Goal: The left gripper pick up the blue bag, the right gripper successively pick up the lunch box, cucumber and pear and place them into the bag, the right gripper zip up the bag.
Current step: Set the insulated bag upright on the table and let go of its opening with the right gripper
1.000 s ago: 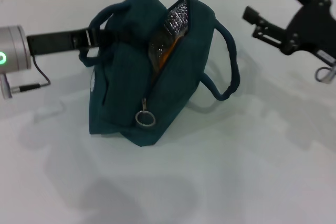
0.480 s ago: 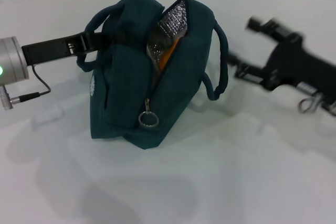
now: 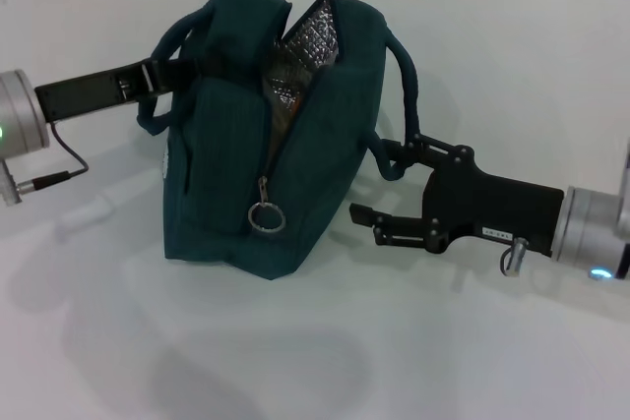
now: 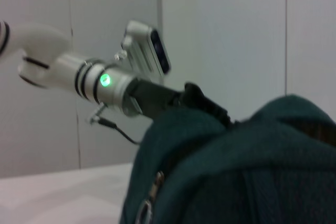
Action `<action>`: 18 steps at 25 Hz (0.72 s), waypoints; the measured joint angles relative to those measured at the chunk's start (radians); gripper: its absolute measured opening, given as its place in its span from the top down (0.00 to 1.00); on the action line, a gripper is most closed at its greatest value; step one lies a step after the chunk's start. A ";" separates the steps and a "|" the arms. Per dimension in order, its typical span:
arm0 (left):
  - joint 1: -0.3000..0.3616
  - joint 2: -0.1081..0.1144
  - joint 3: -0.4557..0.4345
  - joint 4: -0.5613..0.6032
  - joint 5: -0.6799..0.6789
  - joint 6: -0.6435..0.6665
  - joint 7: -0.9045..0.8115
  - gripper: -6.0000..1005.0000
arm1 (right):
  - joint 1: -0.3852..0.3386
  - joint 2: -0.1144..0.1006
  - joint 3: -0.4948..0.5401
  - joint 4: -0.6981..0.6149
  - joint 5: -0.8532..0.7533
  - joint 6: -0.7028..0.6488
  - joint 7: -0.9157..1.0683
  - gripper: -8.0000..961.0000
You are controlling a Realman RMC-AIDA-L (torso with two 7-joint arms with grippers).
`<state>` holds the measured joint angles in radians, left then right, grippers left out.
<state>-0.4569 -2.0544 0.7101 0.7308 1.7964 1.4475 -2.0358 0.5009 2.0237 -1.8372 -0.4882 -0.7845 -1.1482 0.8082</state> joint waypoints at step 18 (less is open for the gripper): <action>0.017 -0.021 -0.002 -0.054 -0.063 -0.014 0.097 0.94 | 0.032 0.004 -0.064 -0.057 0.117 0.152 -0.015 0.48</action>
<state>-0.4400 -2.0749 0.7086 0.6768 1.7337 1.4336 -1.9390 0.5324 2.0279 -1.9016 -0.5450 -0.6679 -0.9963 0.7935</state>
